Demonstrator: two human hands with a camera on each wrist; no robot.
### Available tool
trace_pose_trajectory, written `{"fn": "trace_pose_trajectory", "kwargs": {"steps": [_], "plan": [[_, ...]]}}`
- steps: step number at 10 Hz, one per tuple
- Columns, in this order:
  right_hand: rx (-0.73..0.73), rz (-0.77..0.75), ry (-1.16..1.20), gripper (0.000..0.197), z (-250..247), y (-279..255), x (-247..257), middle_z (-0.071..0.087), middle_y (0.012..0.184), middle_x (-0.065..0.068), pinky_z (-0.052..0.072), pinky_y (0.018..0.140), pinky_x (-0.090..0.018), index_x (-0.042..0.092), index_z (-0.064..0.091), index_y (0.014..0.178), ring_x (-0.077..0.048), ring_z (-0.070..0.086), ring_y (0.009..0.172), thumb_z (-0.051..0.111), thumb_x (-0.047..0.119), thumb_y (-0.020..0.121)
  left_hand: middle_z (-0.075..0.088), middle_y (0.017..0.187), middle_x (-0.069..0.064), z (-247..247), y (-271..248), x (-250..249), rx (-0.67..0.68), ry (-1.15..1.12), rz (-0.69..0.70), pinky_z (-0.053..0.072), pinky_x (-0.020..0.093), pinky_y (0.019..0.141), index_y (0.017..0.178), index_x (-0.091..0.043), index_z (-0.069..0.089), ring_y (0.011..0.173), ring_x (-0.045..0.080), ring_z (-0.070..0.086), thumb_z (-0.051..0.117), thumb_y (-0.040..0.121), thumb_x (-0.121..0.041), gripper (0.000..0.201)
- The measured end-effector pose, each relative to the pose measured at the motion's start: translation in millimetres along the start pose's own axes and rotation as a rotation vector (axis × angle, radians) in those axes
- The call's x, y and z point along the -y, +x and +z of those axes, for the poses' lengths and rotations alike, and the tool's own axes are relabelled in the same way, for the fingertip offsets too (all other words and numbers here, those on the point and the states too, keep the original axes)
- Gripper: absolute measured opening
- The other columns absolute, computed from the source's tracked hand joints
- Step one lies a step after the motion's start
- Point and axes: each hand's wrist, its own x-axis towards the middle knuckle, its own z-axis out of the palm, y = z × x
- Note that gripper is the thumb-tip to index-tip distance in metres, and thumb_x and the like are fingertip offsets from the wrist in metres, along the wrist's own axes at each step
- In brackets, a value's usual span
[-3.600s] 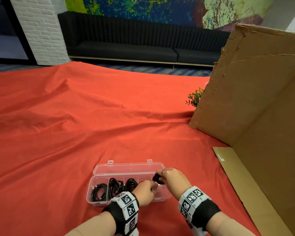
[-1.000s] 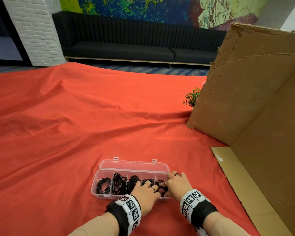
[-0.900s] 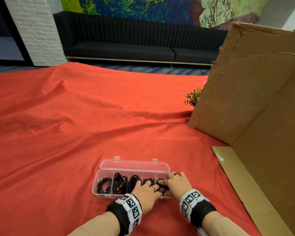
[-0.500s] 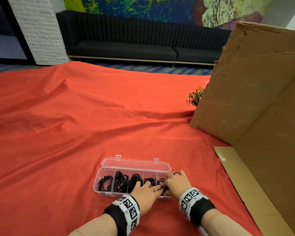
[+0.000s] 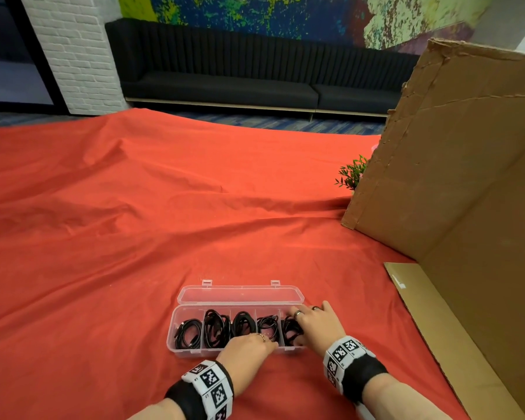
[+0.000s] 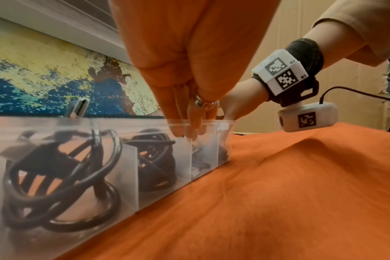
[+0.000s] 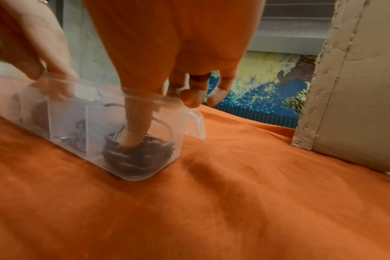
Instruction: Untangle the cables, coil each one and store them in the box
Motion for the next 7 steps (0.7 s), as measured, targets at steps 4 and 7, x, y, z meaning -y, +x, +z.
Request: {"fn": "trace_pose_trajectory", "kwargs": {"steps": [4,7], "plan": [[0.147,-0.061,-0.238,0.042,-12.2,18.4,3.0,0.06,0.121,-0.006,0.021,0.103,-0.049,0.034,0.041,0.136,-0.029,0.056,0.11,0.045,0.024,0.096,0.058,0.127,0.01,-5.5,1.5,0.5,-0.023,-0.08,-0.049,0.041,0.04,0.099,0.131,-0.024,0.05,0.119,0.03,0.052,0.037,0.084,0.006,0.058],[0.183,0.129,0.452,0.055,-29.9,6.5,-13.1,0.058,0.102,0.008,0.043,0.089,-0.031,0.035,0.05,0.13,-0.018,0.058,0.1,0.07,0.03,0.079,0.054,0.135,-0.002,-10.3,-18.4,14.4,-0.128,-0.255,-0.015,0.041,0.032,0.104,0.135,-0.025,0.046,0.121,0.019,0.052,0.034,0.083,0.009,0.063]]}}
